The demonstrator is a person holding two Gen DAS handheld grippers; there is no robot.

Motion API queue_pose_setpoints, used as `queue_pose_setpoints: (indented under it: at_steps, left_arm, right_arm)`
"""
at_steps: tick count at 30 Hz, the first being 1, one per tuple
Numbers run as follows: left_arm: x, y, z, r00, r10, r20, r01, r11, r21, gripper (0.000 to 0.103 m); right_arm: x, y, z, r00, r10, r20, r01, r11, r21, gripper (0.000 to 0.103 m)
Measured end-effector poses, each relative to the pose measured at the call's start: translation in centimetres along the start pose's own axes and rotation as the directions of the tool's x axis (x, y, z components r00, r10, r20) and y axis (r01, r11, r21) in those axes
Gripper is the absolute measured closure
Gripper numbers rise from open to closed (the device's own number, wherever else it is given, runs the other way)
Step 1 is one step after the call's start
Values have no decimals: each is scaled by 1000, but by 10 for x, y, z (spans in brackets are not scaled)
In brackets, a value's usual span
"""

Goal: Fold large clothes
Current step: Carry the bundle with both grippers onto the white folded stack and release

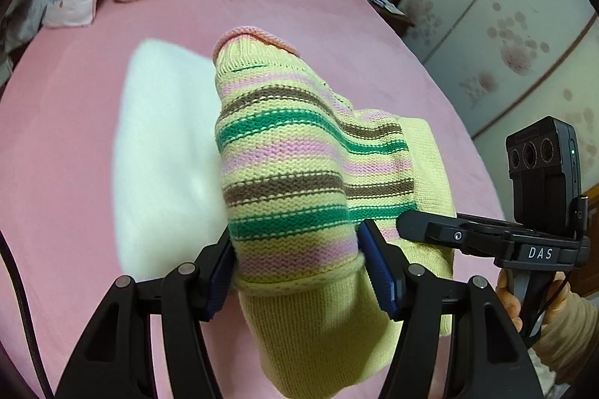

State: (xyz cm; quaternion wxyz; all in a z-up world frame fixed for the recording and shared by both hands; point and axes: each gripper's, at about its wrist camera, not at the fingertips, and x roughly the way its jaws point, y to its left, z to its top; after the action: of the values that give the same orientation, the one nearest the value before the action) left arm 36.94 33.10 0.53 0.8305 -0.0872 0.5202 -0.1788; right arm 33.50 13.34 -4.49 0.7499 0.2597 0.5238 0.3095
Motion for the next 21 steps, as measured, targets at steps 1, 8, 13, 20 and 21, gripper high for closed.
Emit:
queue_pose_setpoints:
  at_steps: [1,8,13,20,21]
  left_arm:
    - [7,11,10,1000,8,2,-8,1000,1,42]
    - [66,65,50,998,61,-18,-62,998,-22,42]
    - [95,66,50,995,90,-41,-90,996,4,37]
    - [91,44,44,990,141,-27,-141,990,0,18]
    - [88,41,43,987,157,-27,-158,987,-4,13]
  right_arm:
    - [11,-1,10,1000,1,5,-1,1000,1,60]
    - [88,-22,68,999,-34,12,34,999,23,59]
    - [116,-42,75,992,-118,-46,120,992,35,52]
    - [108,-38,75,973,-225,-59,222,974,-40,39]
    - [106,-36,76,969,-239,-59,237,970,-46,38]
